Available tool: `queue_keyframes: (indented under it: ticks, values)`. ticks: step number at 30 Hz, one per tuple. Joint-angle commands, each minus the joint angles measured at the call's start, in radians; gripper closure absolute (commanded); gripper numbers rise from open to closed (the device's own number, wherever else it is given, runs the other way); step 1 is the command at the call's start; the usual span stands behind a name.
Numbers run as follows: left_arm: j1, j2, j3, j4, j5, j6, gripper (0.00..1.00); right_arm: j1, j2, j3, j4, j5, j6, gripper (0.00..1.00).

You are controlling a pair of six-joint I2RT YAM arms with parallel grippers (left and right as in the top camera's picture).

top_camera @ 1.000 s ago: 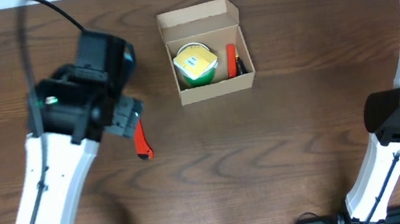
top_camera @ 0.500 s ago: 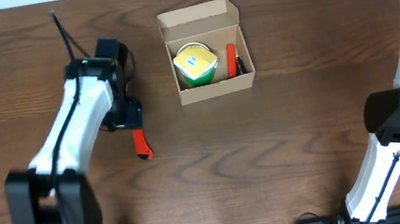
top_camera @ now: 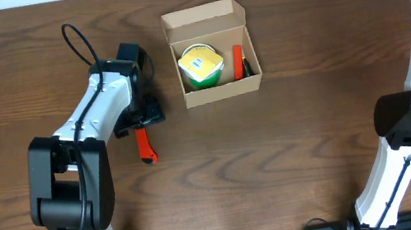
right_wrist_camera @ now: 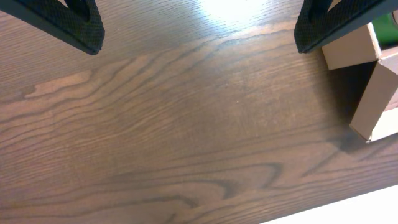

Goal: Pack container
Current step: 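Lower left gripper onto the red box cutter and grasp it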

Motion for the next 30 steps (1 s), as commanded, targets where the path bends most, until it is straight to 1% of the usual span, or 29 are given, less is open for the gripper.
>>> queue_keyframes:
  ticks: [1, 5, 9, 19, 24, 28, 30]
  values:
    - [0.001, 0.008, -0.035, 0.039, 0.029, -0.048, 0.27, 0.0, 0.005, 0.0, -0.002, 0.0, 0.012, 0.01]
    - [0.001, 0.008, -0.087, 0.103, 0.028, -0.055, 0.27, 0.0, 0.005, 0.0, -0.002, 0.0, 0.012, 0.01]
    - [0.001, 0.008, -0.124, 0.12, 0.028, -0.05, 0.27, 0.0, 0.005, 0.0, -0.002, 0.0, 0.012, 0.01]
    - [0.001, 0.008, -0.153, 0.111, 0.029, 0.047, 0.28, 0.0, 0.005, 0.0, -0.002, 0.0, 0.012, 0.01]
    - [0.005, 0.008, -0.153, 0.096, 0.028, 0.127, 0.35, 0.0, 0.005, 0.0, -0.002, 0.0, 0.012, 0.01]
    - [0.005, 0.008, -0.153, 0.095, 0.027, 0.15, 0.42, 0.0, 0.005, 0.0, -0.002, 0.0, 0.012, 0.01]
    - [0.005, 0.008, -0.153, 0.094, 0.027, 0.153, 0.49, 0.0, 0.005, 0.0, -0.002, 0.0, 0.012, 0.01]
